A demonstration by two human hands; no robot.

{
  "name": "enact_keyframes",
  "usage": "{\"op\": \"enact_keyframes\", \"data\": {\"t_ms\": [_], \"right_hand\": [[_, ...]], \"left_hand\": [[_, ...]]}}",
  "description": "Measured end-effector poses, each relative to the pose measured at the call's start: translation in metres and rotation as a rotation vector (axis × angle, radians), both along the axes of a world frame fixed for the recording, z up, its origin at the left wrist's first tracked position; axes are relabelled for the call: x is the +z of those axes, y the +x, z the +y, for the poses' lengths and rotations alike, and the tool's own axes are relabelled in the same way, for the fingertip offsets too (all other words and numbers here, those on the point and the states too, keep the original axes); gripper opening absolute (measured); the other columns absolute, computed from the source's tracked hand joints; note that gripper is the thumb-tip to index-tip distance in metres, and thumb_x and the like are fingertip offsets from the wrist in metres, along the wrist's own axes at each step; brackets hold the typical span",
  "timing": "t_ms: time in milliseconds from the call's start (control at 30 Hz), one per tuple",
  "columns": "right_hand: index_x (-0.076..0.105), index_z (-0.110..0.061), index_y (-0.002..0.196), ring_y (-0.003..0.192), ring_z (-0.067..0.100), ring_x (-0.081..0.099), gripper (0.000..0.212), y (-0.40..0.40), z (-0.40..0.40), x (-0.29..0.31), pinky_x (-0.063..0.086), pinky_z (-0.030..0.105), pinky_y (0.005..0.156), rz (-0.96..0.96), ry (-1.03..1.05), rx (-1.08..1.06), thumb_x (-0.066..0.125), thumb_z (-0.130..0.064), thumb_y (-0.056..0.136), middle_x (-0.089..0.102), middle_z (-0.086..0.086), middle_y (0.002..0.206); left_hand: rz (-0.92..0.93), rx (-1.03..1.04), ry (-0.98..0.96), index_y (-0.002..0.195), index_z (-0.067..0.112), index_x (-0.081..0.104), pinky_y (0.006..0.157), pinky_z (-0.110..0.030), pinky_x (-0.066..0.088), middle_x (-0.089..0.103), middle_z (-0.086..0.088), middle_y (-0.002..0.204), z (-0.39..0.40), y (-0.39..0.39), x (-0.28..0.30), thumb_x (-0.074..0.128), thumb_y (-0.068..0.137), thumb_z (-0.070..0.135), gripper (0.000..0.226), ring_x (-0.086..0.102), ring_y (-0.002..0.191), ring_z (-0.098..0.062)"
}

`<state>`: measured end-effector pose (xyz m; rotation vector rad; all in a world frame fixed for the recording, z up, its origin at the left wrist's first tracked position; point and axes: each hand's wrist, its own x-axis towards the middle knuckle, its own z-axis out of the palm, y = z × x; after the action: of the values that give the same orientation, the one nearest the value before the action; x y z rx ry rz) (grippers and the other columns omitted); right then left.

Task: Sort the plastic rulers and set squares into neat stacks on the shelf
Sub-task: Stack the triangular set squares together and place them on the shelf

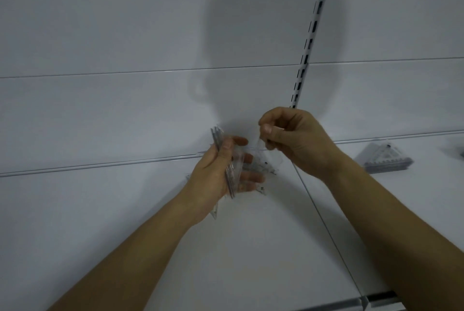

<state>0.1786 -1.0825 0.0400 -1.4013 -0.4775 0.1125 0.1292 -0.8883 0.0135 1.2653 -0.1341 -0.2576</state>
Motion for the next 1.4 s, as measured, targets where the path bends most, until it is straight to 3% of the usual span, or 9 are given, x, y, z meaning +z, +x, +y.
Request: {"op": "enact_keyframes", "data": {"t_ms": [200,300,433,500,600,900,1100,1200,1400], "right_hand": [[0.074,-0.008,0.097,0.071,0.018,0.066,0.014,-0.006,0.031,-0.017,0.057,0.037,0.069,-0.263,-0.257,-0.277,0.078,-0.009,0.084,0.071,0.007,0.077],[0.070,-0.013,0.109,0.074,0.010,0.068,0.014,0.002,0.024,-0.019,0.052,0.025,0.069,-0.250,-0.329,-0.410,0.066,-0.018,0.096,0.072,0.000,0.082],[0.072,-0.024,0.110,0.082,0.005,0.059,0.027,0.015,0.001,-0.026,0.047,0.022,0.075,-0.370,-1.045,-0.327,0.067,-0.044,0.092,0.067,-0.011,0.100],[0.071,-0.025,0.114,0.089,0.008,0.059,0.038,0.015,-0.001,-0.030,0.046,0.021,0.078,-0.353,-1.191,-0.225,0.072,-0.050,0.085,0.067,-0.009,0.106],[0.070,-0.028,0.120,0.084,0.006,0.062,0.044,0.016,-0.002,-0.029,0.048,0.018,0.078,-0.342,-1.167,-0.215,0.076,-0.050,0.082,0.068,-0.012,0.110],[0.077,-0.031,0.091,0.074,0.004,0.064,0.008,0.012,-0.002,-0.024,0.043,0.008,0.066,-0.376,-1.008,-0.328,0.073,-0.026,0.087,0.065,-0.024,0.086],[0.074,-0.031,0.086,0.070,0.003,0.065,0.009,0.006,0.003,-0.012,0.045,0.011,0.065,-0.419,-0.705,-0.600,0.071,-0.024,0.091,0.070,-0.020,0.083],[0.077,-0.023,0.090,0.069,0.004,0.065,0.004,-0.003,0.014,-0.012,0.049,0.012,0.064,-0.582,-0.615,-0.714,0.073,-0.022,0.091,0.068,-0.013,0.090],[0.080,-0.019,0.096,0.077,0.006,0.061,0.019,-0.019,0.043,-0.024,0.046,0.014,0.069,-0.709,-0.724,-0.405,0.067,-0.032,0.094,0.069,-0.006,0.093]], "left_hand": [[-0.006,-0.184,0.061,0.128,0.027,0.054,0.053,-0.032,0.046,0.063,-0.024,0.119,-0.005,-0.003,-0.008,0.042,0.103,0.037,0.029,0.059,0.066,-0.023],[0.021,-0.163,-0.006,0.134,0.031,0.054,0.055,-0.029,0.041,0.066,-0.016,0.112,-0.001,0.001,-0.006,0.043,0.105,0.021,0.033,0.054,0.065,-0.018],[0.029,-0.104,-0.166,0.135,0.024,0.053,0.057,-0.031,0.041,0.065,-0.019,0.110,0.010,0.008,0.003,0.041,0.103,0.008,0.038,0.057,0.070,-0.021],[0.046,-0.090,-0.215,0.128,0.022,0.056,0.057,-0.032,0.044,0.063,-0.021,0.110,0.016,0.009,0.006,0.041,0.101,0.006,0.036,0.057,0.073,-0.024],[0.095,-0.052,-0.240,0.116,0.021,0.060,0.059,-0.034,0.049,0.063,-0.020,0.108,0.021,0.011,0.009,0.042,0.099,0.010,0.027,0.060,0.076,-0.027],[0.119,0.010,-0.248,0.118,0.017,0.056,0.056,-0.035,0.051,0.063,-0.020,0.105,0.025,0.014,0.010,0.041,0.099,0.012,0.025,0.062,0.072,-0.029],[0.052,0.115,-0.226,0.125,0.012,0.052,0.086,-0.056,0.054,0.060,-0.025,0.111,0.016,0.013,0.005,0.040,0.103,0.004,0.026,0.067,0.085,-0.042],[0.000,0.150,-0.198,0.131,0.012,0.049,0.079,-0.048,0.058,0.060,-0.024,0.117,0.013,0.012,0.002,0.040,0.105,0.007,0.028,0.068,0.097,-0.044],[-0.075,0.106,-0.128,0.139,0.026,0.048,0.081,-0.043,0.057,0.064,-0.021,0.123,0.006,0.008,-0.002,0.037,0.106,0.019,0.035,0.069,0.102,-0.031]]}}
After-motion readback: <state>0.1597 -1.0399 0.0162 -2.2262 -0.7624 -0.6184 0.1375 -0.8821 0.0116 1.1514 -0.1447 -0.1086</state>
